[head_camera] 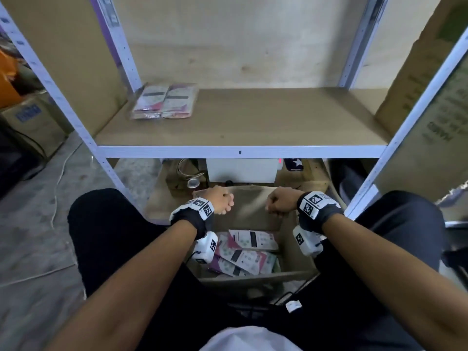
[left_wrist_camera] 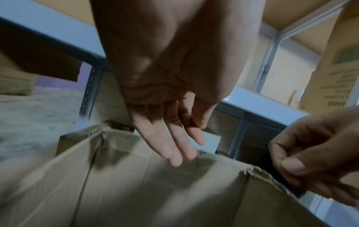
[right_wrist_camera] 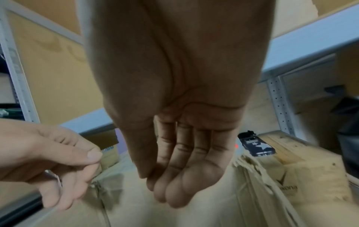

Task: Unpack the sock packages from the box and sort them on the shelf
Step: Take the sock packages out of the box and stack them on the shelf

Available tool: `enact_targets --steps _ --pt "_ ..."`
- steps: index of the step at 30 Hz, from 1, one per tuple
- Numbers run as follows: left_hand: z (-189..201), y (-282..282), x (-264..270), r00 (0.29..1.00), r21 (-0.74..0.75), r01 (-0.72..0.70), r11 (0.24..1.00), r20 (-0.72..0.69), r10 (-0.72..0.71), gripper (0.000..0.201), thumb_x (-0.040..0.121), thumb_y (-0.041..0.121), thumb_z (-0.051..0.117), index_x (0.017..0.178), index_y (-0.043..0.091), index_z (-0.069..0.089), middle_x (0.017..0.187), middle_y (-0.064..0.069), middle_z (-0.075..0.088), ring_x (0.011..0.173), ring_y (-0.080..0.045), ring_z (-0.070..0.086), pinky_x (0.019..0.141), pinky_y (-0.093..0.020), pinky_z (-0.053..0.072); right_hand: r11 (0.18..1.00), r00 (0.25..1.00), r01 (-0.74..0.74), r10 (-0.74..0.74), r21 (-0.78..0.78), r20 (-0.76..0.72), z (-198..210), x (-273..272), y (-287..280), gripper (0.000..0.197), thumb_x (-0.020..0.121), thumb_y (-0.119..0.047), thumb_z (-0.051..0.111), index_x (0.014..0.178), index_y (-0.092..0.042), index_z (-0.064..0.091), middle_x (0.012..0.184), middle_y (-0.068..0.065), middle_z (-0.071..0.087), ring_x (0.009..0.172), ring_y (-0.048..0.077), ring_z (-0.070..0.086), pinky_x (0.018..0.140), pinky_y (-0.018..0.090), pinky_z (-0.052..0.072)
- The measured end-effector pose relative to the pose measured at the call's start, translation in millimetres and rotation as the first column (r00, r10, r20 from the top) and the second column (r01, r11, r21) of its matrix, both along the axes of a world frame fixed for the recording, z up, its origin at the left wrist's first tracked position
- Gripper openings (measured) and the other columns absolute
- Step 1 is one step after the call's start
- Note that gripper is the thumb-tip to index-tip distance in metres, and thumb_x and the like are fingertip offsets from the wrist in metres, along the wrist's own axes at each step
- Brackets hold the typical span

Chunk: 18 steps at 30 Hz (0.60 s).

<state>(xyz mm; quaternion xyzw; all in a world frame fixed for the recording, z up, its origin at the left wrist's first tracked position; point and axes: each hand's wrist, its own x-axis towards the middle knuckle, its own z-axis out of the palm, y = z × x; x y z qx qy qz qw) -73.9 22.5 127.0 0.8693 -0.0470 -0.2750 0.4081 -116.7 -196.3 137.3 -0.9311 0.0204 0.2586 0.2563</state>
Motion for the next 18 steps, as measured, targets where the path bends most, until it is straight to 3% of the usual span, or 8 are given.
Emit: enact_targets --steps 2,6,8,11,14,16,18 --pt "-25.6 -4.3 1.9 1.0 0.039 0.013 0.999 -0.022 -0.012 0.028 0.105 0.011 0.038 0.083 0.007 0.056 0.08 -0.009 0.061 0.06 -0.017 0.054 0.048 -0.022 0.041 1.0 0.999 0.02 -0.02 -0.003 -0.038 -16.3 2.4 -0.7 0.011 0.093 -0.014 0.064 0.086 -0.008 0.069 0.07 0.005 0.067 0.056 0.011 0.062 0.057 0.021 0.056" --pt "-72.3 -11.0 10.2 0.997 0.149 0.064 0.987 -0.047 -0.058 0.029 0.101 0.011 0.046 0.085 0.003 0.069 0.092 -0.016 0.073 0.078 -0.027 0.069 0.066 -0.029 0.054 1.0 0.991 0.023 -0.025 -0.018 -0.134 -55.1 13.7 1.3 0.017 0.095 -0.009 0.06 0.098 0.001 0.072 0.069 0.006 0.07 0.049 0.011 0.063 0.066 0.033 0.061" --pt "-96.4 -16.1 14.2 0.994 0.231 0.092 0.969 -0.07 -0.078 0.028 0.099 0.014 0.049 0.1 -0.001 0.073 0.095 -0.016 0.075 0.081 -0.028 0.071 0.074 -0.031 0.056 1.0 0.981 0.008 -0.011 -0.019 -0.195 -79.2 20.6 5.1 0.019 0.095 -0.011 0.06 0.101 0.002 0.073 0.083 0.014 0.075 0.062 0.021 0.069 0.076 0.04 0.062" --pt "-124.3 -20.7 20.5 0.988 0.271 0.119 0.955 -0.131 -0.086 0.029 0.099 0.014 0.05 0.108 -0.005 0.069 0.082 -0.011 0.07 0.071 -0.023 0.066 0.068 -0.026 0.054 1.0 0.963 -0.008 0.001 -0.025 -0.269 -109.8 31.8 12.5 0.022 0.097 -0.012 0.058 0.102 0.002 0.074 0.095 0.018 0.076 0.077 0.03 0.071 0.082 0.042 0.061" --pt "-144.8 -20.9 30.7 0.972 0.289 0.184 0.939 -0.193 -0.131 0.031 0.1 0.016 0.052 0.105 -0.009 0.07 0.101 -0.024 0.072 0.091 -0.035 0.071 0.078 -0.038 0.058 0.997 0.953 -0.034 0.012 -0.066 -0.302 -136.2 44.8 17.5 0.026 0.098 -0.01 0.051 0.103 0.005 0.073 0.099 0.019 0.076 0.071 0.025 0.068 0.078 0.036 0.061" --pt "-154.9 -19.7 34.5 0.97 0.301 0.176 0.937 -0.217 -0.113 0.032 0.101 0.017 0.05 0.106 -0.007 0.071 0.105 -0.025 0.073 0.095 -0.037 0.072 0.082 -0.04 0.059 0.991 0.96 -0.074 0.04 -0.114 -0.279 -153.0 53.9 20.1 0.026 0.098 -0.011 0.053 0.106 0.005 0.072 0.106 0.019 0.074 0.084 0.028 0.07 0.08 0.034 0.057" --pt "-165.1 -17.6 36.9 0.971 0.328 0.149 0.933 -0.229 -0.075 0.03 0.101 0.015 0.049 0.111 -0.003 0.07 0.108 -0.02 0.074 0.098 -0.033 0.073 0.077 -0.033 0.058 0.978 0.955 -0.117 0.063 -0.174 -0.289 -169.1 64.7 23.2 0.027 0.097 -0.014 0.058 0.113 0.004 0.069 0.118 0.019 0.07 0.104 0.033 0.068 0.087 0.035 0.052"
